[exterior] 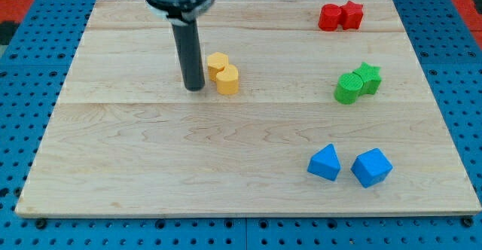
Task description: Push the yellow heart away from the yellow hexagon
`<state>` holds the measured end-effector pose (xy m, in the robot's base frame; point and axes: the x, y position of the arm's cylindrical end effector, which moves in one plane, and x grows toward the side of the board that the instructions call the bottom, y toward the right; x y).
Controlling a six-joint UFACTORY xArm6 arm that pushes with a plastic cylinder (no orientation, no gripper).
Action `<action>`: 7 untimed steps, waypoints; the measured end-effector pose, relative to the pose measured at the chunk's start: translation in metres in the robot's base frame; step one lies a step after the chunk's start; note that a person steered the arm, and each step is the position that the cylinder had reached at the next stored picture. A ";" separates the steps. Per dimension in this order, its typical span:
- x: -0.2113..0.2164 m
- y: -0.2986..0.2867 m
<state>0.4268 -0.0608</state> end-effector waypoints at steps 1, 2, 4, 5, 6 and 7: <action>0.014 0.072; -0.010 0.112; -0.090 0.059; -0.077 0.036; -0.061 0.017; -0.046 0.027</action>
<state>0.3804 -0.0342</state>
